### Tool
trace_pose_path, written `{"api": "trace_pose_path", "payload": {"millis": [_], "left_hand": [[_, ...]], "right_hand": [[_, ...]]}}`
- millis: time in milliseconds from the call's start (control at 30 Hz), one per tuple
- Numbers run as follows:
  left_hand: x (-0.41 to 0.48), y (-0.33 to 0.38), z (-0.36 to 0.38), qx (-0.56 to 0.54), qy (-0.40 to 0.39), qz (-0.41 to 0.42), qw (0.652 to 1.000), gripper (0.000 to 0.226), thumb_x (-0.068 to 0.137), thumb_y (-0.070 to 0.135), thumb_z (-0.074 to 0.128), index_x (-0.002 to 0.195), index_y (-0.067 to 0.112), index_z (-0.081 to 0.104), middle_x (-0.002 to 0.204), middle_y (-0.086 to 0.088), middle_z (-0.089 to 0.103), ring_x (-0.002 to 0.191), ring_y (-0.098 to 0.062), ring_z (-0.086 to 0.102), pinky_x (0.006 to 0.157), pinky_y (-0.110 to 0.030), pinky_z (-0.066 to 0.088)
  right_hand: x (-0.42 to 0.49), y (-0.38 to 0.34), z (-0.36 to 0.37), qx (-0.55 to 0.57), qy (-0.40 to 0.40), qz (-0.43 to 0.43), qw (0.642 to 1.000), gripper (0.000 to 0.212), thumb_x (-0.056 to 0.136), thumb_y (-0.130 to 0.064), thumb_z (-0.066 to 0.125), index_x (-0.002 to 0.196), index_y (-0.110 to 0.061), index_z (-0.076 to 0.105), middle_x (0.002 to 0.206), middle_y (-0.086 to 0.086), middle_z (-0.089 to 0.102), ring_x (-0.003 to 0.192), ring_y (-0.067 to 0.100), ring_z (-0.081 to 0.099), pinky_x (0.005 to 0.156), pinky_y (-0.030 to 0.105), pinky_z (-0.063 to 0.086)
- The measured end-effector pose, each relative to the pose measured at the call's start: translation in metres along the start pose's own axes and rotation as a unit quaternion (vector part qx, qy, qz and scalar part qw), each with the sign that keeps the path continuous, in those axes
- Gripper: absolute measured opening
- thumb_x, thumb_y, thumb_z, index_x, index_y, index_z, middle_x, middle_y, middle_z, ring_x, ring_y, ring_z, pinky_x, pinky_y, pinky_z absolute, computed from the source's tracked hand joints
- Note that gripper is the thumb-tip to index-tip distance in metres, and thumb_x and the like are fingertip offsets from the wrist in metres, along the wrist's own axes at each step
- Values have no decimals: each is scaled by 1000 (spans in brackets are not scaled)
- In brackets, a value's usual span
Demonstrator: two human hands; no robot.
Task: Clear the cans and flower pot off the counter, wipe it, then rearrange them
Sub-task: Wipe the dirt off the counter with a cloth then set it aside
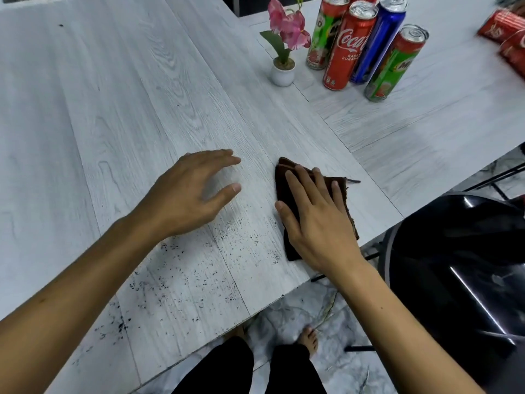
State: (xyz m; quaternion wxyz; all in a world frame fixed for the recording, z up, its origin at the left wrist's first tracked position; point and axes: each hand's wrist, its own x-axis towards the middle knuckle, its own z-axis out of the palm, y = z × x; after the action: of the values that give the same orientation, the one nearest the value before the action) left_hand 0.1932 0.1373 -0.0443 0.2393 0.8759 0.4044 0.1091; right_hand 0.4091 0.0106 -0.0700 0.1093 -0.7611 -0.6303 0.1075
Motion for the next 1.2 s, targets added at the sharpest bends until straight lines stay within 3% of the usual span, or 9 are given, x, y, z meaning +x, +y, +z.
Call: {"api": "trace_pose_path", "payload": {"millis": [167,467,667,867,1200], "left_hand": [[10,-18,2,24,-15,54,998,62,99,65,43,155,37,37,166,15,28,154,-8,18,126,-41,10],[30,-46,9,37,-33,105,993,63,100,61,39,157,36,33,167,13,27,155,-8,15,127,-47,10],[50,-65,8,63,-60,135,987,61,105,57,29,161,37,20,171,12,11,157,-9,0,127,-49,3],[63,-77,9,107,-70,156,980,60,105,56,27,162,38,17,171,12,6,158,-12,-2,126,-53,1],[65,-81,10,113,-60,158,979,58,106,54,28,161,39,19,171,13,8,158,-10,0,126,-53,3]], "right_hand": [[3,-1,11,-17,11,14,1000,63,107,-55,18,162,-25,18,171,-2,8,157,24,-6,125,52,-4],[7,1,18,-8,29,41,999,57,108,-50,13,162,-33,19,171,-5,6,157,24,-10,124,53,-9],[11,-1,21,-28,23,63,997,56,108,-51,11,162,-36,10,171,-8,-1,156,22,-13,123,52,-10],[19,-10,21,-34,15,78,996,56,109,-49,13,163,-33,9,171,-5,-1,156,25,-11,123,55,-8],[34,-49,36,-39,14,-8,999,56,109,-47,21,162,-30,19,170,-1,13,157,31,2,123,56,-3]]}}
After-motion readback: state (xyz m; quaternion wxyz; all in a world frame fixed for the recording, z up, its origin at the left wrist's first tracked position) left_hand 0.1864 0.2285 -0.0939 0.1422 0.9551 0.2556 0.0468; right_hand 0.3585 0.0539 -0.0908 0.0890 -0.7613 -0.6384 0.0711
